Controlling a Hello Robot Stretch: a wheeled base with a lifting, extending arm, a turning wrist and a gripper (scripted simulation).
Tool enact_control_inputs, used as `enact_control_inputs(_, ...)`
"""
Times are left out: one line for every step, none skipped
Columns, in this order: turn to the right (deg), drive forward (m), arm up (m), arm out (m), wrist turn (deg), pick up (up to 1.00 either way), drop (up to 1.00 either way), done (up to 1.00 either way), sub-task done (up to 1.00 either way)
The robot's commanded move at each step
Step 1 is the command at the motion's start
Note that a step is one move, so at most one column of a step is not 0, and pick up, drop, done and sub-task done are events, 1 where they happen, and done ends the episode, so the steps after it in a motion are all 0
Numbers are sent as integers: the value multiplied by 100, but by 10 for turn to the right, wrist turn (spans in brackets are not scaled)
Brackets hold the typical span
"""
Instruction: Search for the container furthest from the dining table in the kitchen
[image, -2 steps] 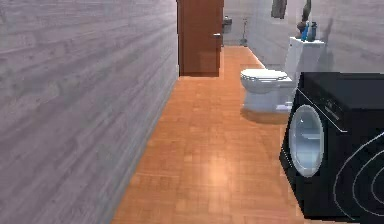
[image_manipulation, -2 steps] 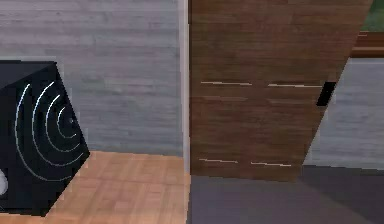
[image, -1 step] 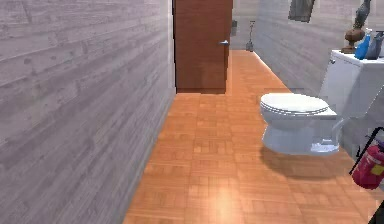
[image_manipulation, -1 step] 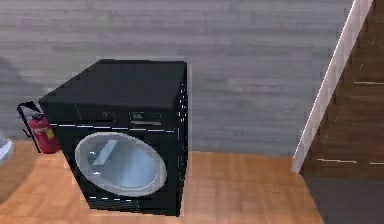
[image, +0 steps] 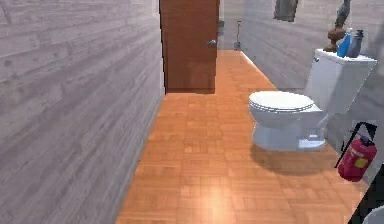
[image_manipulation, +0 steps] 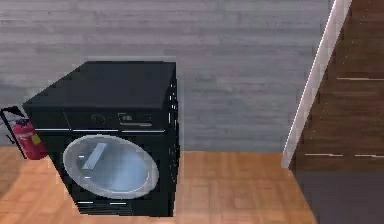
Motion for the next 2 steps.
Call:
enact_control_inputs(0, 100, 0, 0, 0, 0, 0, 0, 0)
enact_control_inputs(0, 85, 0, 0, 0, 0, 0, 0, 0)
